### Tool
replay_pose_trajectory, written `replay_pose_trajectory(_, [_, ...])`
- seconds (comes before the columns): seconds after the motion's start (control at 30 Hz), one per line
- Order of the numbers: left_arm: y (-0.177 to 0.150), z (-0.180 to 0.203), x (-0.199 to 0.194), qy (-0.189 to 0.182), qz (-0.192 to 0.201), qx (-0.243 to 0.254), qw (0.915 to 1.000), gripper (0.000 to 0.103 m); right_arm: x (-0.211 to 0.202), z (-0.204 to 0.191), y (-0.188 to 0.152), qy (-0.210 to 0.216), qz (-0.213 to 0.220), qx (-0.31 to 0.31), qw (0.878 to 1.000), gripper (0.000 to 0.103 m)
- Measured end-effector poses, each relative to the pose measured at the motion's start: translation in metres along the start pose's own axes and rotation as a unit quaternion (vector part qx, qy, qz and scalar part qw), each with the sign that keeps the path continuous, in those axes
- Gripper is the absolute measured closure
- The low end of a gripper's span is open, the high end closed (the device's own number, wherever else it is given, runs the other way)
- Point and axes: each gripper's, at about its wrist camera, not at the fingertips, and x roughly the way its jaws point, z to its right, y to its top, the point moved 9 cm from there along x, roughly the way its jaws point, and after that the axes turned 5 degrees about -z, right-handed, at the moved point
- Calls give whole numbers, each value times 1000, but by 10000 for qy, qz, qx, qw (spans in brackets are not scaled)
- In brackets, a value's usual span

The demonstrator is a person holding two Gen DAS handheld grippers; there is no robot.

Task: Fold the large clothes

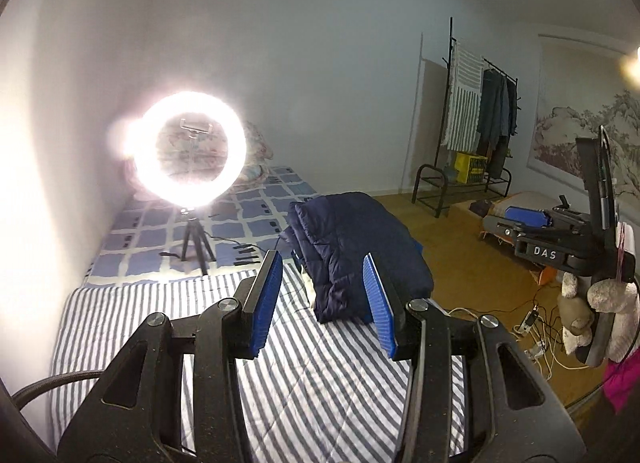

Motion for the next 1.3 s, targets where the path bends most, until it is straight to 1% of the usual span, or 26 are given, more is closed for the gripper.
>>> replay_pose_trajectory(0.1, [-14, -1, -28, 13, -7, -47, 10000, 60, -21, -11, -17, 46, -19, 46, 10000, 52])
replay_pose_trajectory(0.27, [-38, 1, -59, 129, 14, -2, 9999, 60, -49, -19, -46, -68, 64, 112, 9999, 50])
replay_pose_trajectory(0.37, [-55, 6, -72, 139, -45, 23, 9999, 60, -60, -22, -64, -71, 92, 204, 9997, 49])
replay_pose_trajectory(0.5, [-75, 12, -78, 129, -90, -3, 9999, 59, -68, -23, -88, -95, 100, 319, 9994, 47])
replay_pose_trajectory(0.57, [-85, 13, -78, 140, -145, 23, 9998, 47, -70, -23, -99, -103, 90, 319, 9994, 46])
replay_pose_trajectory(0.67, [-99, 16, -75, 159, -246, 73, 9995, 46, -69, -25, -112, -156, 59, 273, 9995, 43])
replay_pose_trajectory(0.8, [-113, 21, -67, 136, -420, 112, 9990, 44, -66, -24, -123, -214, 14, 267, 9994, 34])
replay_pose_trajectory(0.87, [-117, 24, -64, 100, -478, 108, 9987, 37, -65, -22, -126, -272, 22, 298, 9992, 30])
replay_pose_trajectory(0.93, [-119, 27, -63, 89, -487, 112, 9987, 36, -63, -19, -128, -327, 33, 337, 9989, 24])
replay_pose_trajectory(1.0, [-120, 31, -63, 93, -490, 160, 9986, 36, -62, -17, -130, -356, 38, 376, 9987, 22])
replay_pose_trajectory(1.03, [-121, 32, -63, 85, -485, 177, 9986, 34, -61, -18, -130, -370, 41, 373, 9986, 21])
replay_pose_trajectory(1.07, [-122, 33, -63, 79, -474, 187, 9987, 30, -61, -18, -131, -383, 47, 371, 9986, 19])
replay_pose_trajectory(1.13, [-124, 34, -63, 57, -463, 209, 9987, 24, -60, -20, -130, -398, 92, 364, 9985, 11])
replay_pose_trajectory(1.23, [-127, 37, -63, 41, -498, 272, 9984, 22, -60, -25, -130, -427, 114, 314, 9985, 4])
replay_pose_trajectory(1.3, [-128, 39, -64, 18, -519, 333, 9981, 18, -61, -26, -129, -486, 151, 274, 9983, 0])
